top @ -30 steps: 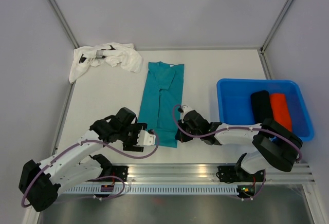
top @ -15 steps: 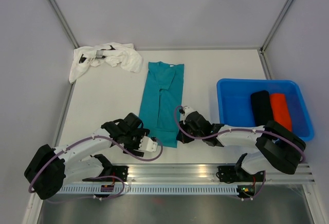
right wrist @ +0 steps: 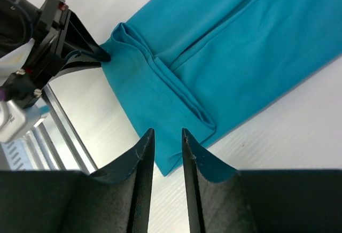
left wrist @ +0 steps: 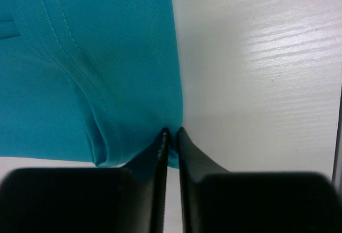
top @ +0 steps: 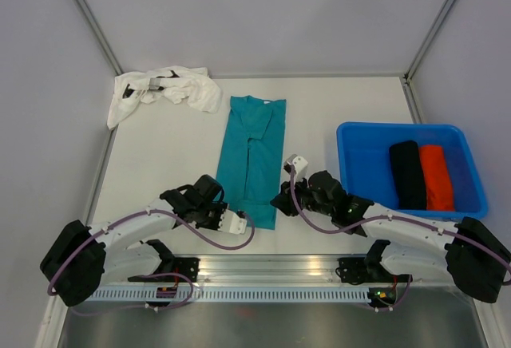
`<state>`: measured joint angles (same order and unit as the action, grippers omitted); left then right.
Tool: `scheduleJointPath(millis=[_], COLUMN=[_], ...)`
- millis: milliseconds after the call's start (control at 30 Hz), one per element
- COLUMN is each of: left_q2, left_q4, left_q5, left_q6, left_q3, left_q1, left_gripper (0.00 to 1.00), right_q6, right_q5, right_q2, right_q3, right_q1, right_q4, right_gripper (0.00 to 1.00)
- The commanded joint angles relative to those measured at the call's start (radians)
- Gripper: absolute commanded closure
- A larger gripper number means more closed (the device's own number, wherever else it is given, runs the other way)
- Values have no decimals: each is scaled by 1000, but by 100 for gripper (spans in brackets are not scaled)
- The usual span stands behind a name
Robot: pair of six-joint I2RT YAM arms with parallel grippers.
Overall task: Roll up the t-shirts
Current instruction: Roll the tshirt
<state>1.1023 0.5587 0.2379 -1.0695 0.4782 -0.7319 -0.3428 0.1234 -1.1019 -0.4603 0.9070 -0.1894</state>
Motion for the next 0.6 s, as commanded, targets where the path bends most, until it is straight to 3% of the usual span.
scheduleJointPath(millis=[0,33,133,200,300,367,567], left_q2=[22,25,27,28,37,47,60], left_q4=[-19,-20,-8,35,108,144,172], left_q5=[23,20,29,75,138,192,219], left_q6=[-24,-18,8,28,46,55,69], left_q3=[-4,2,31,66,126,166,201], left_q1=[-4,-3,-1,15,49,71,78], left_gripper=[93,97,98,98,98,98,98], right_q6=[165,227,347,516,784,899,897], right_q5=[10,10,-51,-166,-168,-139,-182], right_q2=[31,43,62,74,105,135,22], right_q3=[38,49,54,69,135,210,181], right_q1=[15,23,68,133,239,308,340], right_q4=[-82,-94,-99,-76,-133,-215,-211], right_gripper=[66,61,59,59,58,48,38])
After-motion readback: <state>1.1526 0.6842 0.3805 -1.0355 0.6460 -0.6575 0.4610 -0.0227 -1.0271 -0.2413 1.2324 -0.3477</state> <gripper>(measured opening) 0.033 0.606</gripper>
